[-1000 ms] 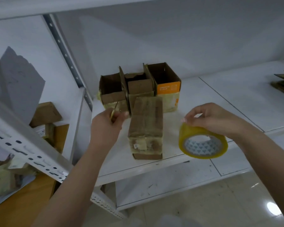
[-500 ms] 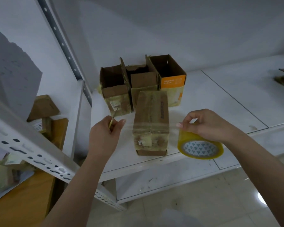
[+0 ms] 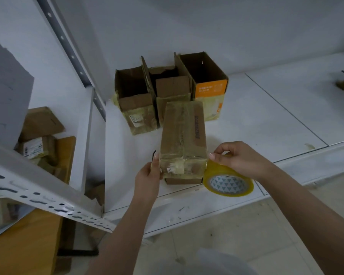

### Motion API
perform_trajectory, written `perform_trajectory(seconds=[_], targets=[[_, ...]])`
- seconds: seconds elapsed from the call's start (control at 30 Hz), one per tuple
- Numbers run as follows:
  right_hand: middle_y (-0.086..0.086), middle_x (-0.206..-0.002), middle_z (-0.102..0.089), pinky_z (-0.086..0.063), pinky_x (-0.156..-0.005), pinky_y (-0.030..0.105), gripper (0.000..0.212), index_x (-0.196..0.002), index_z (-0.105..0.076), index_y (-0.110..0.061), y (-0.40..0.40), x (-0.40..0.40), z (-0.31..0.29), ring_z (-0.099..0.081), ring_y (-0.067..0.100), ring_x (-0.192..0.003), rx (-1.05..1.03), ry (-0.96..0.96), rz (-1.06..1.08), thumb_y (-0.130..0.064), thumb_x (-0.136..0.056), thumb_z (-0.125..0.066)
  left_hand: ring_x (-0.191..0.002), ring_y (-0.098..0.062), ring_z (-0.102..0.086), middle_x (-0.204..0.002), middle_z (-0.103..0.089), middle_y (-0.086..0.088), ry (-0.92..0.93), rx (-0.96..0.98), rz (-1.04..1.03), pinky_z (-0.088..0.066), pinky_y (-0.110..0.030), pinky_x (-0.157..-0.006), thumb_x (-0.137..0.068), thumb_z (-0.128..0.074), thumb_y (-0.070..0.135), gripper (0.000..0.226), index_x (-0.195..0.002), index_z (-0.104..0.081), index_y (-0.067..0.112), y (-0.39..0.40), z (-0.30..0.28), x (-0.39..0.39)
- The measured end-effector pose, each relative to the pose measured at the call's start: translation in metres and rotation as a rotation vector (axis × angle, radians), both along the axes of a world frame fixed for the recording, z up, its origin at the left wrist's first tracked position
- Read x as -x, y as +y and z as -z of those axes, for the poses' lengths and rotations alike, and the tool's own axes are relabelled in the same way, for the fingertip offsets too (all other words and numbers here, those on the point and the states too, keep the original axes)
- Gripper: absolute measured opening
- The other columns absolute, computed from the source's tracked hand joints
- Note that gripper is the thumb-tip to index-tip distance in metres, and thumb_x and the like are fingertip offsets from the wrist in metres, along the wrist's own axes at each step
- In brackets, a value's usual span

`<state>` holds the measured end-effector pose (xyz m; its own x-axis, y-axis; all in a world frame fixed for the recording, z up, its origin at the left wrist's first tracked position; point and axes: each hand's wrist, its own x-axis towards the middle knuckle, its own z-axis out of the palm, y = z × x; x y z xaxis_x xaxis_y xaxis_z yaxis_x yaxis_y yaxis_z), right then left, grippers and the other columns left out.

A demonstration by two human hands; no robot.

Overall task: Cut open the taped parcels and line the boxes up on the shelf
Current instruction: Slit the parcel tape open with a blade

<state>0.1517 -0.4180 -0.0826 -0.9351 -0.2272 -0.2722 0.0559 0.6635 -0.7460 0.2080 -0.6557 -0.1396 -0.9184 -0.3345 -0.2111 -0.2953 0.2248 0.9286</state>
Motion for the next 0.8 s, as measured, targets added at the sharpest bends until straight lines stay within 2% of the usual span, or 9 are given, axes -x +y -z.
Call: perform_trajectory(seconds=[0.1,0.23,0.3,0.33,0.4,0.43,0.53,0.67,0.8], targets=[[-0.009,-0.09,-0.066,-0.052,-0.069,0.029,0.025,-0.084,-0.069,-0.032,0.001,0.003,0.002,-0.065,0.012,-0.08,0.006,0.005,0.006,-0.056,-0.082,-0.067,-0.037,-0.004,-0.029,-0.045,-0.038,0.013,-0.109,-0.218,-0.019,-0.025,-0.02,-0.039,-0.069,-0.034,0.083,0.06,-0.054,-0.055,0.029,0.003,0.001,0.002],[-0.006,-0.092,-0.068,-0.052,-0.068,0.027,0.026,-0.087,-0.07,-0.031,0.004,0.005,0.002,-0.066,0.013,-0.081,0.024,-0.002,0.0,-0.056,-0.081,-0.068,-0.04,-0.006,-0.026,-0.061,-0.047,0.006,-0.316,-0.48,0.054,-0.02,-0.019,-0.035,-0.084,-0.052,0.067,0.051,-0.082,-0.052,0.017,-0.017,-0.002,0.011],[-0.005,-0.094,-0.068,-0.054,-0.071,0.029,0.027,-0.088,-0.07,-0.031,0.004,0.004,0.002,-0.066,0.014,-0.082,0.032,-0.008,-0.007,-0.056,-0.081,-0.068,-0.041,-0.007,-0.029,-0.069,-0.048,0.002,-0.302,-0.408,0.094,-0.023,-0.02,-0.036,-0.093,-0.052,0.055,0.041,-0.086,-0.052,0.014,-0.025,-0.011,0.014],[-0.004,-0.095,-0.068,-0.056,-0.073,0.03,0.027,-0.088,-0.07,-0.031,0.004,0.004,0.002,-0.066,0.015,-0.083,0.029,-0.008,-0.012,-0.057,-0.081,-0.068,-0.044,-0.008,-0.032,-0.071,-0.046,0.0,-0.25,-0.287,0.097,-0.027,-0.021,-0.04,-0.095,-0.053,0.049,0.037,-0.085,-0.052,0.014,-0.026,-0.019,0.015],[-0.005,-0.096,-0.068,-0.057,-0.076,0.032,0.027,-0.089,-0.069,-0.032,0.003,0.005,0.0,-0.066,0.014,-0.085,0.016,-0.001,-0.033,-0.057,-0.081,-0.067,-0.054,-0.011,-0.039,-0.072,-0.047,0.002,-0.071,-0.017,0.074,-0.034,-0.025,-0.052,-0.096,-0.051,0.049,0.034,-0.085,-0.052,0.017,-0.027,-0.039,0.021],[-0.005,-0.096,-0.067,-0.057,-0.078,0.033,0.026,-0.09,-0.069,-0.032,0.004,0.005,-0.001,-0.066,0.014,-0.085,0.016,0.003,-0.041,-0.057,-0.081,-0.067,-0.058,-0.01,-0.043,-0.073,-0.049,0.004,0.043,0.056,0.074,-0.036,-0.025,-0.056,-0.097,-0.047,0.05,0.033,-0.087,-0.053,0.019,-0.025,-0.052,0.024],[-0.006,-0.096,-0.067,-0.057,-0.079,0.033,0.027,-0.093,-0.069,-0.03,0.005,0.005,-0.002,-0.066,0.013,-0.086,0.034,0.005,-0.056,-0.055,-0.082,-0.067,-0.055,-0.004,-0.051,-0.064,-0.055,0.01,0.252,0.139,0.29,-0.041,-0.017,-0.052,-0.102,-0.034,0.047,0.041,-0.08,-0.054,0.019,-0.005,-0.096,0.032],[-0.001,-0.094,-0.071,-0.056,-0.079,0.03,0.027,-0.094,-0.073,-0.024,0.009,0.005,-0.005,-0.069,0.017,-0.088,0.166,-0.046,-0.066,-0.048,-0.084,-0.068,-0.051,-0.011,-0.061,-0.058,-0.061,0.004,0.144,0.118,0.649,-0.048,-0.019,-0.047,-0.103,-0.037,0.04,0.044,-0.074,-0.056,0.013,0.045,-0.117,0.042],[-0.004,-0.105,-0.071,-0.054,-0.083,0.027,0.02,-0.107,-0.073,-0.029,0.03,0.006,-0.008,-0.068,0.014,-0.097,0.277,-0.183,-0.164,-0.032,-0.089,-0.066,-0.038,-0.01,-0.053,-0.053,-0.056,0.004,0.026,0.147,0.685,-0.041,-0.016,-0.042,-0.104,-0.04,0.037,0.044,-0.07,-0.054,0.012,0.062,-0.105,0.055]])
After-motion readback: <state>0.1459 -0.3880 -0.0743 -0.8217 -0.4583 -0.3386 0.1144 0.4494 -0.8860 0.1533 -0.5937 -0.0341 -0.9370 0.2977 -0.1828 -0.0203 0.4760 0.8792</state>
